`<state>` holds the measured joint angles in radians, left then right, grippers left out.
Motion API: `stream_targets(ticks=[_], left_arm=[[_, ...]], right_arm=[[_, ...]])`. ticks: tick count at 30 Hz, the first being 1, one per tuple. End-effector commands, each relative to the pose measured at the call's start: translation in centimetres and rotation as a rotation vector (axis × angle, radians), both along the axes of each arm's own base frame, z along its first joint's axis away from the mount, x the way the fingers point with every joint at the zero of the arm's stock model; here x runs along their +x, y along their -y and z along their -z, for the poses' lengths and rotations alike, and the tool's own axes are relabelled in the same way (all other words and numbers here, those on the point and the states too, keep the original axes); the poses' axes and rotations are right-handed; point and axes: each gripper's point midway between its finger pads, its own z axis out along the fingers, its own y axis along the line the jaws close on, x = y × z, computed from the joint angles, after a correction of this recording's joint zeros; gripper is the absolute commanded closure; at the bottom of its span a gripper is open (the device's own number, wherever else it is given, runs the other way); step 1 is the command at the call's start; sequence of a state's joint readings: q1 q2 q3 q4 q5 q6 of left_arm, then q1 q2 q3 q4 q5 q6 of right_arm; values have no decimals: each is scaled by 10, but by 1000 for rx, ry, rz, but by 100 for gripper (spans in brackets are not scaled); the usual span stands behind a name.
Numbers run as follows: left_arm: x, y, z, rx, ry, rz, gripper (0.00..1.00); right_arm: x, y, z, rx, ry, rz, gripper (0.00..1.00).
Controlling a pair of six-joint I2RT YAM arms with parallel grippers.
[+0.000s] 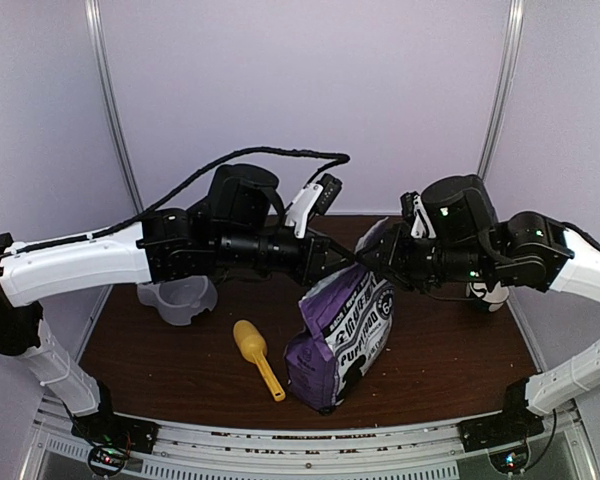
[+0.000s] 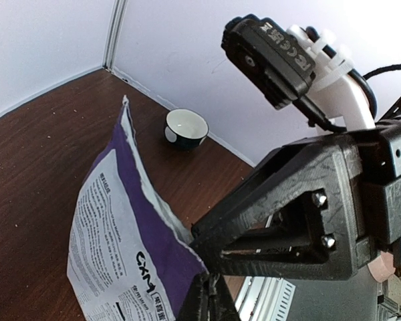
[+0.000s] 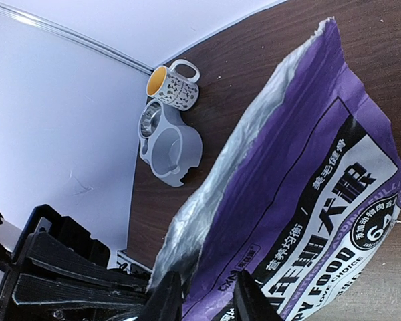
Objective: Serve the pet food
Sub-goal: Open the seal of the pet food bag.
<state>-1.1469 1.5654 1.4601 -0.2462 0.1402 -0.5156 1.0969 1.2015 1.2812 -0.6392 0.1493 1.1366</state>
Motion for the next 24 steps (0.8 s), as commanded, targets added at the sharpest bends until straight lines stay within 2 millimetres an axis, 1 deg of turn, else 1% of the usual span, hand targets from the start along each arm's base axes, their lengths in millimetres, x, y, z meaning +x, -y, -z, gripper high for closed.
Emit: stream_targets(ticks=[1, 4, 10, 18, 24], left_arm=[[-16, 1, -54, -163, 66, 73, 100], [-20, 2, -57, -173, 69, 93, 100], [-25, 4, -61, -193, 75, 124, 100], [-32, 8, -64, -209, 80, 161, 100], [-41, 14, -67, -220, 83, 194, 100]], right_arm=[[8, 6, 0, -41, 20, 33, 75], [11, 4, 2, -60, 20, 34, 71], [14, 0, 10, -75, 16, 32, 70], [22, -5, 21, -104, 20, 30, 70], [26, -10, 31, -145, 17, 29, 73]])
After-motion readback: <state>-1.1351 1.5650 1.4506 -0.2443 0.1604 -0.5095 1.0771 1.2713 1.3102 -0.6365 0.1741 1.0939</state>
